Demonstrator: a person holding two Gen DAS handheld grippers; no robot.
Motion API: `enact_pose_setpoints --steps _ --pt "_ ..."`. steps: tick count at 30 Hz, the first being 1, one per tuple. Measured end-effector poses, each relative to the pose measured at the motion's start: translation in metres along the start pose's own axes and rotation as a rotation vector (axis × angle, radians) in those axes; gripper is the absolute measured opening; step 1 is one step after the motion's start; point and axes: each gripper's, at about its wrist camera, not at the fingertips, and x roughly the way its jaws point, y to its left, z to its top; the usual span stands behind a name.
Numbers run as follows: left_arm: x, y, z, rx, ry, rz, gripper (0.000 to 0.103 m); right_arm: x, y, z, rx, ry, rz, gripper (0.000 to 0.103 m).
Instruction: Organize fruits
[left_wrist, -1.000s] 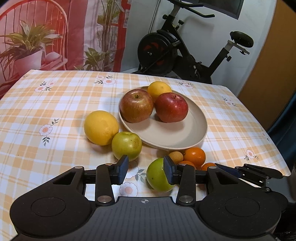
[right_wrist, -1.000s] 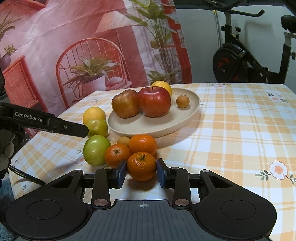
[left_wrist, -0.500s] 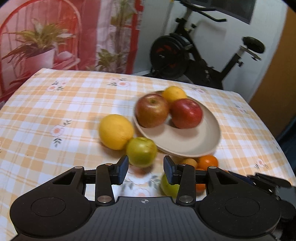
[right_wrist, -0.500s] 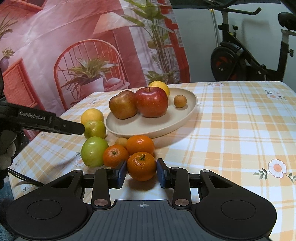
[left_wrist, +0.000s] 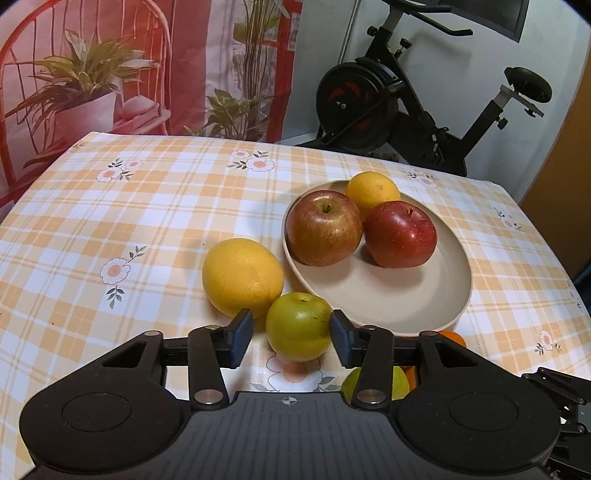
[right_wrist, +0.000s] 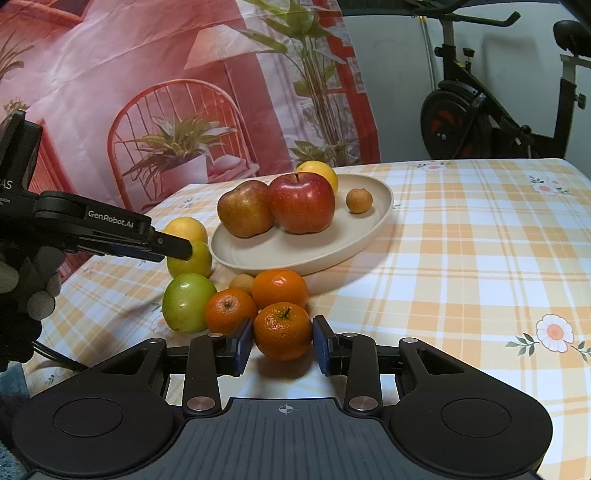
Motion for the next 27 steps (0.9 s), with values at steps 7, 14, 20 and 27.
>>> enact_pose_setpoints --steps 7,14,20,27 --pt "0.0039 -0.0055 -0.0009 0.017 0.011 -0.017 0.051 -0.0002 -0.0004 0.0003 0.0 0.0 0.0 0.032" --pt "0.0078 -0.0077 -0.0031 0.026 0.027 -0.043 0.05 -0.0001 -0.0004 0.0002 0.001 0.0 0.001 0.032" --pt "0.0063 -0.0076 -0.0057 0.028 0.031 -0.059 0.047 0.0001 0.0001 -0.0004 0.002 0.001 0.001 0.032" --pt "0.0023 -0.0047 -0.0084 0.012 0.034 -0.063 0.047 -0.0002 -0.0005 0.0001 0.002 0.0 0.001 0.032"
